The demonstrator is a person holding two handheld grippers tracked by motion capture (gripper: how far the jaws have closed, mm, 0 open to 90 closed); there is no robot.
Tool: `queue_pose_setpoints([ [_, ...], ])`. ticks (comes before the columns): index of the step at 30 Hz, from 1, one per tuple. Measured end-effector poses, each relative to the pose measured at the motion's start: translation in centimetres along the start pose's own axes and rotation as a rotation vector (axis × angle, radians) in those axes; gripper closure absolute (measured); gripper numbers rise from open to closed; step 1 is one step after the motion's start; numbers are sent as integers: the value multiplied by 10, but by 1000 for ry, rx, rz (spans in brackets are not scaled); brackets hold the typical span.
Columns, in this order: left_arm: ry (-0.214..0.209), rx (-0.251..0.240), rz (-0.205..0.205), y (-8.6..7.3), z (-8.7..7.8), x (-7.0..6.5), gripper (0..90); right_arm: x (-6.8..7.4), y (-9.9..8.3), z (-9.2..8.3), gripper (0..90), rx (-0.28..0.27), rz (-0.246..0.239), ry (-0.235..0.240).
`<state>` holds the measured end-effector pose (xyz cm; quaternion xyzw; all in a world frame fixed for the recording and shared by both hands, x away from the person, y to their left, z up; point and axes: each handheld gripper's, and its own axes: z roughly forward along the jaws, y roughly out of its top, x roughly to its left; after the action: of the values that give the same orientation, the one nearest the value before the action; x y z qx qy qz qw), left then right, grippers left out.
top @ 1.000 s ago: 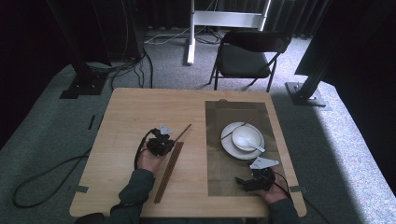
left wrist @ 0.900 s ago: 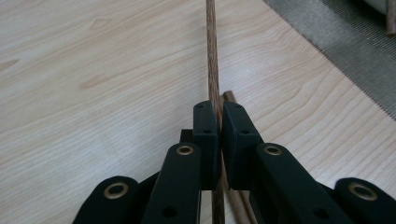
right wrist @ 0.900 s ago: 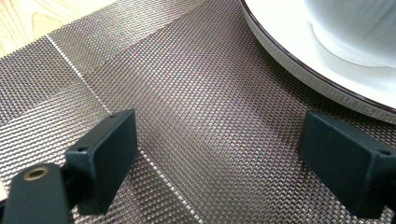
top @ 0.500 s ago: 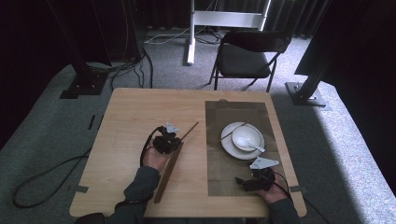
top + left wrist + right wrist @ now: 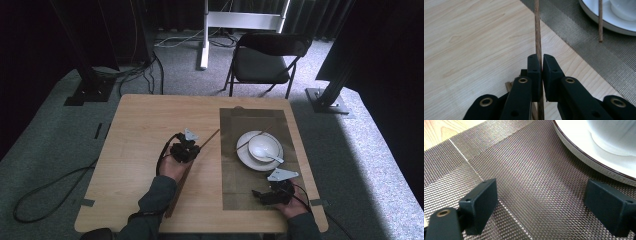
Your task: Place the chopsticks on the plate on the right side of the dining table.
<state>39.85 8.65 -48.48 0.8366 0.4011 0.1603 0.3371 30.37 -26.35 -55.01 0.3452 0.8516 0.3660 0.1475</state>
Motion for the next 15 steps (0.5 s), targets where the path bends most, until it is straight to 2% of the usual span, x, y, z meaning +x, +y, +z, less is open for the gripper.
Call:
queue_pose_setpoints([
  [15, -20, -28, 22, 11, 7, -11, 850, 0, 0, 0, 113, 0, 0, 0],
])
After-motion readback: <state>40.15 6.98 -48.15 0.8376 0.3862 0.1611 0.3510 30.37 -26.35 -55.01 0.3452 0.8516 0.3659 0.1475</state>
